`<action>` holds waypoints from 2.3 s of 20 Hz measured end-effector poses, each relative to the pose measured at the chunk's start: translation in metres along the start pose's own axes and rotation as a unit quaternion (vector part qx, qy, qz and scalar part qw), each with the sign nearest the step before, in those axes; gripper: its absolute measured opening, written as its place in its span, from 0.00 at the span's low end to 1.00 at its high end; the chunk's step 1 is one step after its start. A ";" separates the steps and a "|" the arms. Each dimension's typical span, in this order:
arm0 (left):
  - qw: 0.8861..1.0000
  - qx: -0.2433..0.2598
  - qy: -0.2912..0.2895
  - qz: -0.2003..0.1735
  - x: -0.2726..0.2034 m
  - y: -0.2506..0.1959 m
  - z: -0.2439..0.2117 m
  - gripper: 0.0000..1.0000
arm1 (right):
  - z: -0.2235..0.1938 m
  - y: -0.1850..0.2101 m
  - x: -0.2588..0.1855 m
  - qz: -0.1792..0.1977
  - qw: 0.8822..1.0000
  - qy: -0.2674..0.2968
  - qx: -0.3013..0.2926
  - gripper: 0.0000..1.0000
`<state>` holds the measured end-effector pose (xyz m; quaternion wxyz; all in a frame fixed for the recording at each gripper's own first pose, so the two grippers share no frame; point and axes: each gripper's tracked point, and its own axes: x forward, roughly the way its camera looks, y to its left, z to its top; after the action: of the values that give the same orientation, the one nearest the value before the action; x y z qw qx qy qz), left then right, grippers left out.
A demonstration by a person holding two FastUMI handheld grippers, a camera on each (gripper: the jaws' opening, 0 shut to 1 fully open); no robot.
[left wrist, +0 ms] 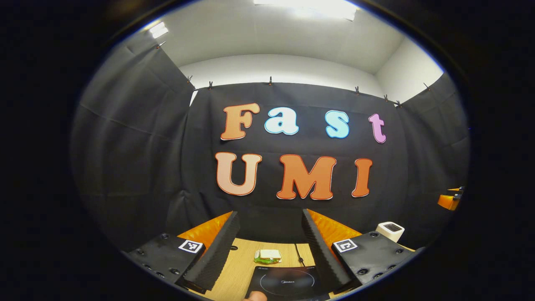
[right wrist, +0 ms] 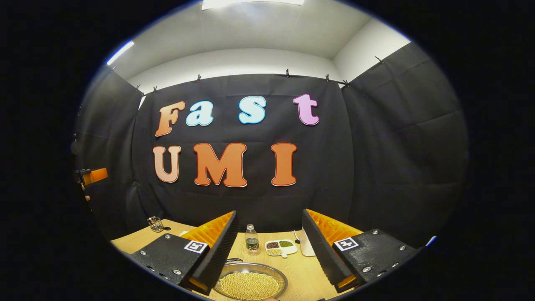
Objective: First push the handle of the pot to place it horizontally, then grasp the pot with both hands and set it on the induction cooktop.
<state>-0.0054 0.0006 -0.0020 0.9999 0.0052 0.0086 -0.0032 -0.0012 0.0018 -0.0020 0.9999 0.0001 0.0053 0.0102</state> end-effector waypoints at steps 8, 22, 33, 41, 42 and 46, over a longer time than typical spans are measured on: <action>1.000 0.004 0.002 0.006 0.000 0.005 -0.001 0.99 | -0.009 0.008 0.003 0.009 1.000 0.006 -0.001 0.88; 1.000 0.007 -0.001 0.010 -0.003 0.011 0.000 0.99 | -0.045 0.044 -0.021 0.052 0.998 0.017 -0.036 0.30; 1.000 0.001 -0.005 0.014 -0.010 0.020 0.001 0.99 | -0.102 0.050 -0.050 0.059 0.996 0.049 -0.037 0.00; 1.000 0.003 -0.006 0.024 -0.015 0.029 -0.006 0.98 | -0.175 0.052 -0.067 0.069 0.989 0.127 -0.044 0.00; 1.000 0.002 -0.007 0.025 -0.015 0.029 -0.006 0.98 | -0.186 0.052 -0.068 0.070 0.987 0.139 -0.045 0.00; 1.000 0.003 -0.004 0.026 -0.015 0.030 -0.009 0.99 | -0.223 0.051 -0.074 0.074 0.980 0.181 -0.046 0.00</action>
<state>-0.0204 0.0306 -0.0105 0.9997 0.0085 0.0043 0.0224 -0.0789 0.0518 -0.2243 0.9779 -0.0477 0.1854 0.0840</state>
